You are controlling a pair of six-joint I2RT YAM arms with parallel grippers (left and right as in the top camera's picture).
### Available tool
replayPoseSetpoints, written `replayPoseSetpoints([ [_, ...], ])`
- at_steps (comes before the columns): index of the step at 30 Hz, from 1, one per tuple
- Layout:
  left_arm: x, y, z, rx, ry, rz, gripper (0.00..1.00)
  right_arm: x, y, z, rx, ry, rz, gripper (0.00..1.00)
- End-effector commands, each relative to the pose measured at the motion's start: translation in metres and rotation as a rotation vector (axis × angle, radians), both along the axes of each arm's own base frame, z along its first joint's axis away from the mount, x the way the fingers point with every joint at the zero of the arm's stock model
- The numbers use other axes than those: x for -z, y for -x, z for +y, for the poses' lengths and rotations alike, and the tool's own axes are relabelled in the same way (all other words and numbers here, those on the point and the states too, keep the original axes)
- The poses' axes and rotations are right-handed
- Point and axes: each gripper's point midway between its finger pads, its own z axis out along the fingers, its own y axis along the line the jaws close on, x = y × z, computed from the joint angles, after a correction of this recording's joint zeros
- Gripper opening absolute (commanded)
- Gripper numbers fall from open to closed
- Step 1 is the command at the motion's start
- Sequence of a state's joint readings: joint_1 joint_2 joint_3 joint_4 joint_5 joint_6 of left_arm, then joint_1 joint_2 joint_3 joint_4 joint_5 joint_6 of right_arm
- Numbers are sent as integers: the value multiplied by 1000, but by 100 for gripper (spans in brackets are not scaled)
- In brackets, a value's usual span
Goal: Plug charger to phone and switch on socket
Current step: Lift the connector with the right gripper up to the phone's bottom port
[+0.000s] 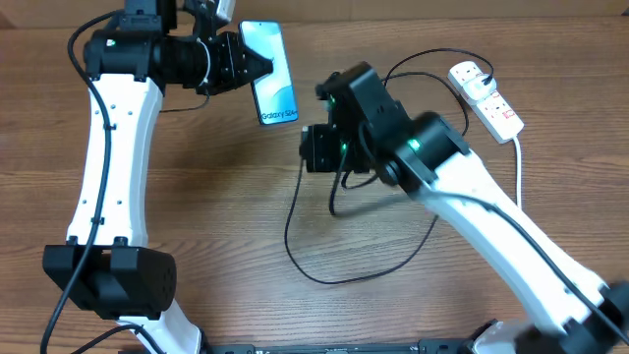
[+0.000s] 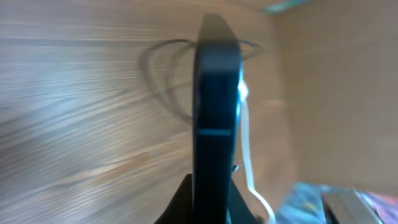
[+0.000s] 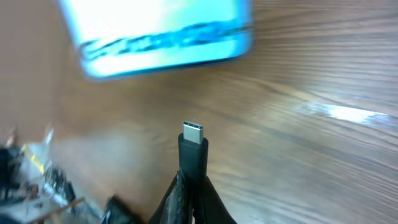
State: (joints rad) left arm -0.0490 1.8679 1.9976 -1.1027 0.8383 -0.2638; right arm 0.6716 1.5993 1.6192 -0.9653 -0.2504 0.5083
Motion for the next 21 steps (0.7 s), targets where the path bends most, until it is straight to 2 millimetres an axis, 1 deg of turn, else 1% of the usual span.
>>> replayPoseSetpoints([
  [1, -40, 24, -25, 192, 224, -67, 4, -17, 14, 10, -81, -28, -49, 4],
  [7, -62, 36, -33, 298, 338, -130, 4, -19, 19, 15, -104, -52, -38, 4],
  [15, -58, 33, -31, 281, 311, -132, 4, -24, 16, 17, -104, -65, -55, 4],
  [18, -52, 30, -28, 257, 279, -124, 4, -28, 18, 15, -104, -70, -64, 4],
  [21, -50, 30, -27, 265, 268, -136, 4, -37, 21, 13, -121, -77, -95, 4],
])
